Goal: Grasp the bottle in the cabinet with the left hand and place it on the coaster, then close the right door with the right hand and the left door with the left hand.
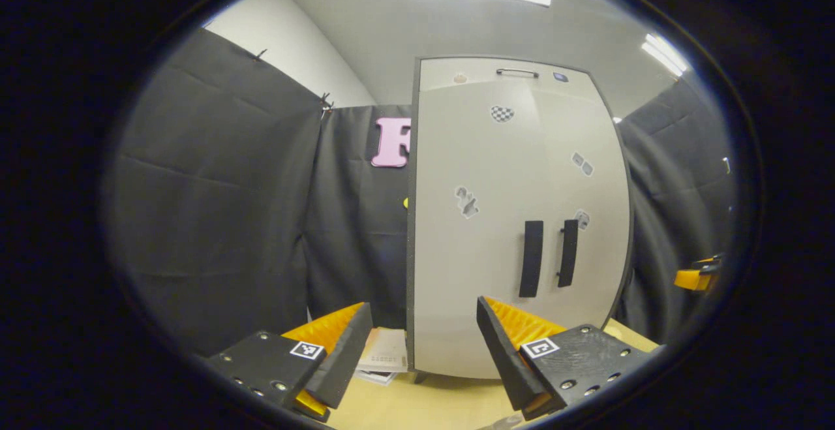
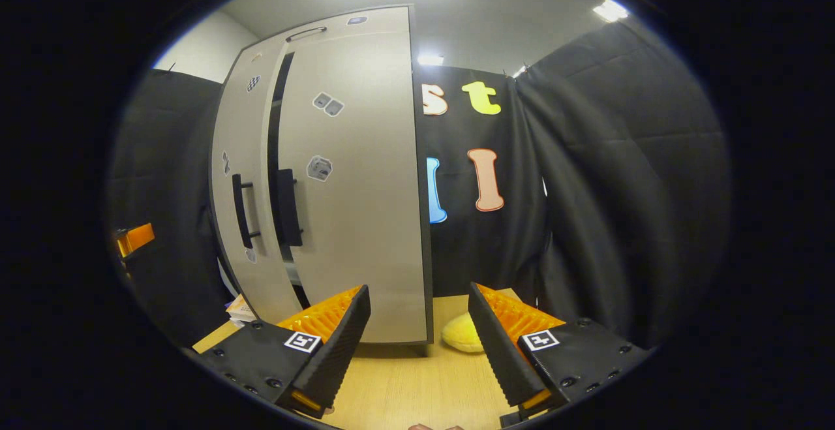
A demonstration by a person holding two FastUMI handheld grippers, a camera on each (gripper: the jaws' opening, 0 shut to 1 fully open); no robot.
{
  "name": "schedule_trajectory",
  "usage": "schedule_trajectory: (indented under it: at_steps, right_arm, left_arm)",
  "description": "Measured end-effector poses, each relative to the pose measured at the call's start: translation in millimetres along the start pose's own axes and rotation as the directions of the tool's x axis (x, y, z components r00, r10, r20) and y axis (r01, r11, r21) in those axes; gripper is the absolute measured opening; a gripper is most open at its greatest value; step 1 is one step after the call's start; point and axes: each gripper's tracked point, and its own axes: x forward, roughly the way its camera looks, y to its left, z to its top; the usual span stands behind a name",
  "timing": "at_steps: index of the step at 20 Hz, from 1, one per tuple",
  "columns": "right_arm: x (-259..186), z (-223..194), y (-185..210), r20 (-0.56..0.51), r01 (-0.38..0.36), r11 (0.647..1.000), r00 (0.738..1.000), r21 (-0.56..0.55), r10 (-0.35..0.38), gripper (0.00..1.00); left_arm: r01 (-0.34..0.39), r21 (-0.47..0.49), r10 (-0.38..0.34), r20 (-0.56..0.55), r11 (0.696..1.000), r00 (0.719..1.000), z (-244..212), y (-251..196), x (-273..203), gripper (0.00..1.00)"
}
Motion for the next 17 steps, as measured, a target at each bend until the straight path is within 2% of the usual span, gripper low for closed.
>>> schedule_trajectory:
  at_steps: [1, 2, 3, 4, 5, 6, 7, 8, 9, 10, 12, 14, 15, 17]
  right_arm:
    - [-0.4, -0.2, -2.6, -0.006, 0.009, 1.000, 1.000, -0.004, -0.009, 0.96]
    - [0.6, 0.8, -6.6, -0.016, 0.024, 1.000, 1.000, -0.005, -0.025, 0.92]
    - [1.2, 0.3, -9.9, -0.031, 0.037, 0.999, 0.999, -0.003, -0.037, 0.96]
    - [1.9, 1.9, -12.7, -0.039, 0.047, 0.999, 0.998, 0.002, -0.047, 0.96]
    - [1.4, 2.5, -13.7, -0.035, 0.045, 0.999, 0.998, 0.010, -0.044, 0.96]
    - [2.6, 8.5, -15.4, 0.008, 0.051, 0.998, 0.999, 0.020, -0.051, 0.96]
    - [7.1, 7.4, -19.6, -0.009, 0.084, 0.995, 0.996, 0.045, -0.084, 0.92]
    - [5.1, 1.0, -12.2, -0.058, 0.063, 0.995, 0.997, 0.079, -0.058, 0.95]
    - [3.3, 6.7, -3.1, -0.039, 0.030, 0.995, 0.999, 0.100, -0.026, 0.96]
    - [5.2, 11.9, -5.2, -0.012, 0.046, 0.994, 0.999, 0.102, -0.045, 0.96]
    - [3.4, 5.5, -5.9, -0.035, 0.069, 0.994, 0.997, 0.085, -0.066, 0.96]
    - [4.7, 7.8, -0.4, -0.025, 0.077, 0.995, 0.997, 0.068, -0.075, 0.96]
    - [4.7, 10.8, 1.7, -0.016, 0.084, 0.995, 0.996, 0.059, -0.083, 0.96]
    - [3.7, 18.8, 9.9, 0.005, 0.086, 0.995, 0.996, 0.042, -0.086, 0.96]
  left_arm:
    - [-0.003, -0.024, 0.003, -0.002, 1.000, 1.000, -3.4, 4.3, 2.9, 0.93]
    - [-0.011, -0.045, 0.010, -0.006, 0.999, 1.000, -5.5, 10.9, 6.7, 0.93]
    - [-0.021, -0.062, 0.021, -0.013, 0.998, 1.000, -7.4, 16.3, 10.1, 0.93]
    - [-0.024, -0.073, 0.022, -0.017, 0.997, 1.000, -9.7, 18.1, 11.4, 0.93]
    - [-0.011, -0.079, 0.010, -0.020, 0.997, 1.000, -13.0, 17.0, 10.9, 0.99]
    - [0.002, -0.077, -0.004, -0.020, 0.997, 1.000, -15.8, 16.7, 11.4, 0.93]
    - [-0.010, -0.082, 0.007, -0.035, 0.997, 0.999, -18.6, 19.8, 12.9, 0.95]
    - [-0.018, -0.090, 0.012, -0.063, 0.996, 0.998, -25.8, 20.2, 15.1, 0.97]
    - [-0.016, -0.101, 0.010, -0.063, 0.995, 0.998, -26.4, 21.4, 17.4, 0.93]
    - [-0.012, -0.113, 0.006, -0.058, 0.993, 0.998, -26.9, 23.0, 20.9, 0.93]
    - [-0.004, -0.131, -0.004, -0.064, 0.991, 0.998, -31.1, 28.1, 23.0, 0.93]
    - [0.015, -0.115, -0.019, -0.036, 0.993, 0.999, -24.1, 32.0, 21.5, 0.93]
    - [0.029, -0.098, -0.031, -0.026, 0.995, 0.999, -21.7, 35.7, 20.2, 0.99]
    - [0.049, -0.074, -0.049, -0.004, 0.996, 0.999, -18.0, 40.7, 19.8, 0.99]
